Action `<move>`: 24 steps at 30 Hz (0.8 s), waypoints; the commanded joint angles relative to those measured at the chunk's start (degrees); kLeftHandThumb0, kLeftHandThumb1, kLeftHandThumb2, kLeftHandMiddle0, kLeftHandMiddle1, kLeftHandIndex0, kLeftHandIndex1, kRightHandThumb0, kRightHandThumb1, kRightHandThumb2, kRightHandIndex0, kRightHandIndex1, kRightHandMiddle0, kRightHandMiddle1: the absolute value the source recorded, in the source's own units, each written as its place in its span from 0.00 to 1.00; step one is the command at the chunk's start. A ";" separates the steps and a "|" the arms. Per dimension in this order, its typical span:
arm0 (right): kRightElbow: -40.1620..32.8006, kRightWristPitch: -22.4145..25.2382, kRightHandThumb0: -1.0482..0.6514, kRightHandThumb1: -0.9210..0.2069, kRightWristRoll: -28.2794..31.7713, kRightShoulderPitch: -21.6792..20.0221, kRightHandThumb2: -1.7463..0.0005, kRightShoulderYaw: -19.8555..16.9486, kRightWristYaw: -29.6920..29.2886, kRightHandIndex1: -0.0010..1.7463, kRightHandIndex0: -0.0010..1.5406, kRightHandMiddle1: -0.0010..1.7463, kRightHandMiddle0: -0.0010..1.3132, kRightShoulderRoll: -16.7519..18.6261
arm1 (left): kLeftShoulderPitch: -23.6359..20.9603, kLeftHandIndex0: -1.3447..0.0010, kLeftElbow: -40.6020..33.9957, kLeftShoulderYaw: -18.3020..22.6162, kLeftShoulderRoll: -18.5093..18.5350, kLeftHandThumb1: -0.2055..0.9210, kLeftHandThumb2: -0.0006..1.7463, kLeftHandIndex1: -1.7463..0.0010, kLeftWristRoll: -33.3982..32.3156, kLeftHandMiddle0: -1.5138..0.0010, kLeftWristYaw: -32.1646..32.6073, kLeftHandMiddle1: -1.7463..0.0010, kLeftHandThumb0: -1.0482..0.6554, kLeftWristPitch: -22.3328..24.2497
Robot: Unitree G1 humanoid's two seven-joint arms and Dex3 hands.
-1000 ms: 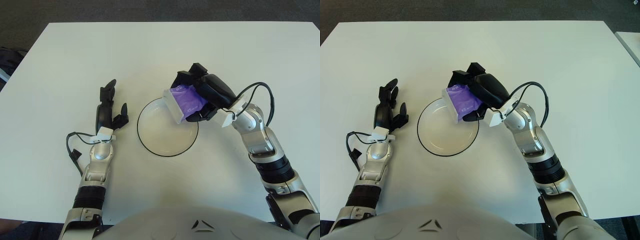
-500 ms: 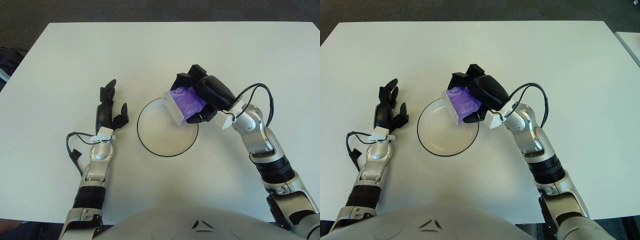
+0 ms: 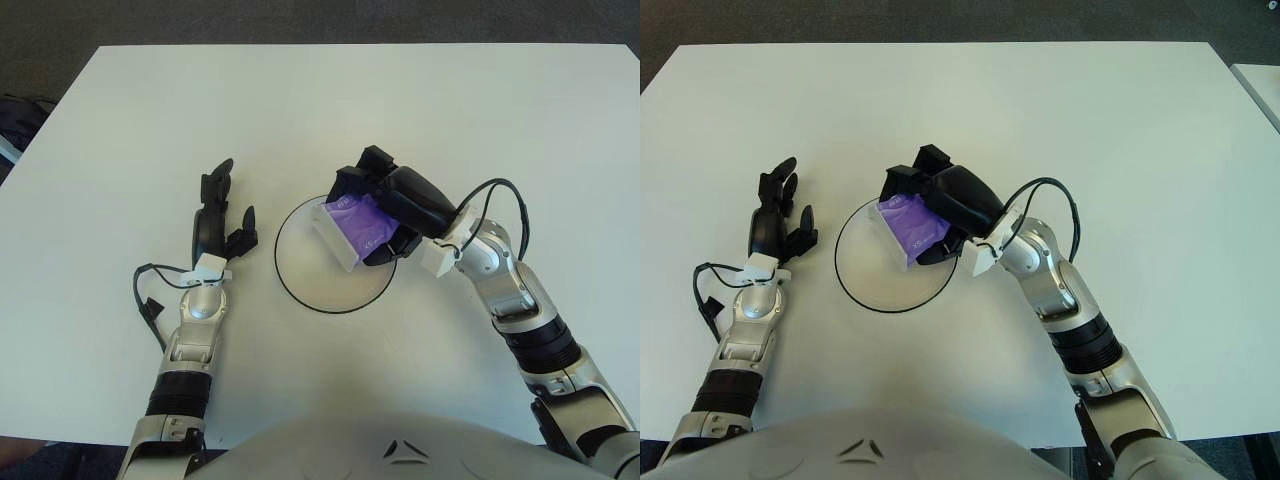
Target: Put the tissue paper into the plate.
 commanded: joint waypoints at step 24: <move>-0.85 -4.35 0.58 0.51 -0.59 -0.27 0.28 2.08 -0.40 1.00 0.76 1.00 0.70 1.55 | 4.40 1.00 9.08 -0.35 -0.77 1.00 0.44 0.55 -0.45 0.81 -0.35 0.98 0.21 0.38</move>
